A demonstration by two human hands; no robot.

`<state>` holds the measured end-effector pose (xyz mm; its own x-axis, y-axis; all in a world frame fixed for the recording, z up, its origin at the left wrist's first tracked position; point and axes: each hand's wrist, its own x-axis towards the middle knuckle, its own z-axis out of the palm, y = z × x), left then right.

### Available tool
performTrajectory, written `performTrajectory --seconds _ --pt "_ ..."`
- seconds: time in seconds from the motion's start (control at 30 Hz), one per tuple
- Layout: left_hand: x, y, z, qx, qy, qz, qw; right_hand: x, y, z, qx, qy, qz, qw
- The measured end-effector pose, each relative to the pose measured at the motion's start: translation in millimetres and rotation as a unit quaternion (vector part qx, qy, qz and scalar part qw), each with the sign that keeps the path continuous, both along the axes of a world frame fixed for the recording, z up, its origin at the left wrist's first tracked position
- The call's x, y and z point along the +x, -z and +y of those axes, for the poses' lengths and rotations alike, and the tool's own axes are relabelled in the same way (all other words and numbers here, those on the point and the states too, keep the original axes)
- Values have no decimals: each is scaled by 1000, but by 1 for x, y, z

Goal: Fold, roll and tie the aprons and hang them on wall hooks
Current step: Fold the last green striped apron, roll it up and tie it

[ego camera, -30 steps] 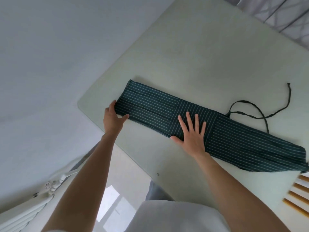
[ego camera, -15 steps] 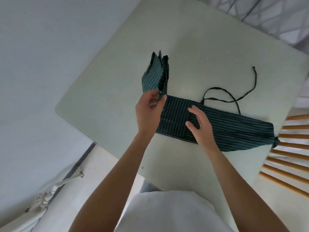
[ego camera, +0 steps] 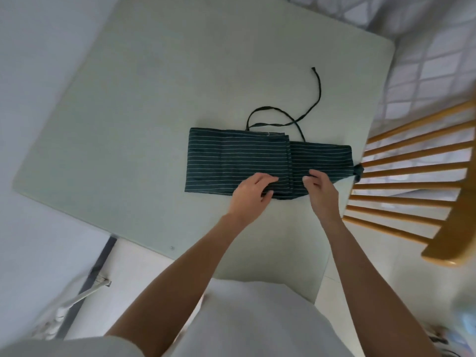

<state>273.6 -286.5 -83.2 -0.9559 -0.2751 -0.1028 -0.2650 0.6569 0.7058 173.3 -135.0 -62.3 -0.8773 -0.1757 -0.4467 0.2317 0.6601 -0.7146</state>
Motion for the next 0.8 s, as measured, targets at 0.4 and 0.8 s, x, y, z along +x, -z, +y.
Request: performTrajectory --seconds 0.4,0.8 --pt "76 15 -89 -49 -268 -192 943 -28 16 -82 215 -94 35 971" --pt "59 17 -65 -27 -220 33 975 -46 -31 -5 136 -6 155 979"
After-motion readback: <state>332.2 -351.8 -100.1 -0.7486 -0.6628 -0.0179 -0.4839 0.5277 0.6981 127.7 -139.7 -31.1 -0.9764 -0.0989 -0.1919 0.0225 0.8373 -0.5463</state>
